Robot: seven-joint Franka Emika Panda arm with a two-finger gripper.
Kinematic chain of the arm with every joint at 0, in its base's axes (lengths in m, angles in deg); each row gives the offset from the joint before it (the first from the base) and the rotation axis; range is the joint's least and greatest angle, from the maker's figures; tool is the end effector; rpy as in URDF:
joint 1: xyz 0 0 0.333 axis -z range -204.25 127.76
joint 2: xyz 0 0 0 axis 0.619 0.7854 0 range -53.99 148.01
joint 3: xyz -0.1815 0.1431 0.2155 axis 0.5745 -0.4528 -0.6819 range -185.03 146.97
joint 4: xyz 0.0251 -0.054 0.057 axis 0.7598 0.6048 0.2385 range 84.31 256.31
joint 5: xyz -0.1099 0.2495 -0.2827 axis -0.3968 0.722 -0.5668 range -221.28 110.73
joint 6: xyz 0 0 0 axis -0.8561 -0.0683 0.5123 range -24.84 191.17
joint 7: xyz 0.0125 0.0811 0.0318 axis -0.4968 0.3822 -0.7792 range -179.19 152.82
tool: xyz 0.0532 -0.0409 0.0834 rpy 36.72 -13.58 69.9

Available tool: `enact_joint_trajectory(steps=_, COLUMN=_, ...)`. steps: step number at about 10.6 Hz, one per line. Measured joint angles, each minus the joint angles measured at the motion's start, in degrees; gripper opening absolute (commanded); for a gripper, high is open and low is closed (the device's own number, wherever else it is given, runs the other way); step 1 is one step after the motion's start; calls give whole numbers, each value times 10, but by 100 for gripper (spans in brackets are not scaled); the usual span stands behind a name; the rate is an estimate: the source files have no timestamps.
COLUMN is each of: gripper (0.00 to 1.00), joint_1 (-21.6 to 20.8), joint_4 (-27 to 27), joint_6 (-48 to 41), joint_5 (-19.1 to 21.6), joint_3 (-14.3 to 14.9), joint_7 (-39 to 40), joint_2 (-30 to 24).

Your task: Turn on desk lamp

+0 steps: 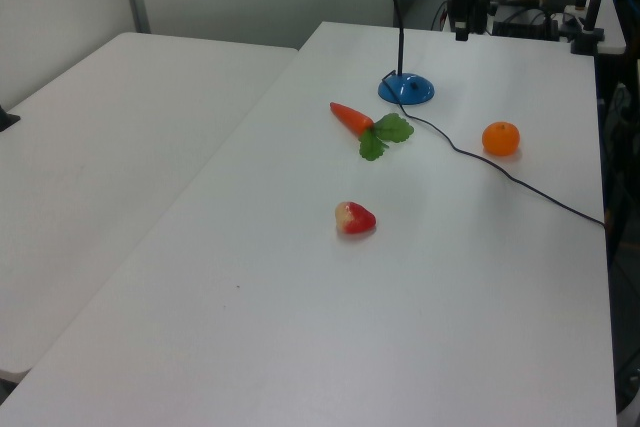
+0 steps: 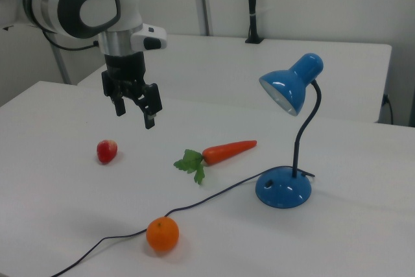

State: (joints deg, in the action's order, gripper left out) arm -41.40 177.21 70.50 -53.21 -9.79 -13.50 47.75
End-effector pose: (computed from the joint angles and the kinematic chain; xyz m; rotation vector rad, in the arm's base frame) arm 0.5570 -0.0553 0.5668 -3.0985 0.1792 0.0867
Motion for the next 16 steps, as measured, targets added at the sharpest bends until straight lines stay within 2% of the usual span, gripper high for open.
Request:
enact_joint_trajectory(steps=1, gripper=95, joint_1=0, joint_4=0, joint_6=0, joint_5=0, joint_3=0, joint_7=0, joint_2=0)
enact_joint_trajectory(steps=3, gripper=77, joint_1=1, joint_4=0, joint_6=0, joint_5=0, joint_3=0, joint_7=0, joint_2=0)
enact_joint_trajectory(steps=5, gripper=41, joint_1=1, joint_4=-1, joint_6=0, joint_5=0, joint_3=1, joint_7=1, joint_2=0)
enact_joint_trajectory(steps=6, gripper=27, joint_1=1, joint_4=-2, joint_6=0, joint_5=0, joint_3=3, joint_7=2, joint_2=0)
enact_joint_trajectory(steps=8, gripper=6, joint_1=2, joint_4=-2, joint_6=0, joint_5=0, joint_3=5, joint_7=3, joint_2=-1)
enact_joint_trajectory(steps=9, gripper=0, joint_1=4, joint_4=-3, joint_6=0, joint_5=0, joint_3=5, joint_7=3, joint_2=0)
enact_joint_trajectory(steps=13, gripper=0, joint_1=18, joint_4=-1, joint_6=45, joint_5=0, joint_3=8, joint_7=3, joint_2=0)
enact_joint_trajectory(steps=16, gripper=0, joint_1=35, joint_4=26, joint_6=115, joint_5=3, joint_3=13, joint_7=0, joint_2=-3)
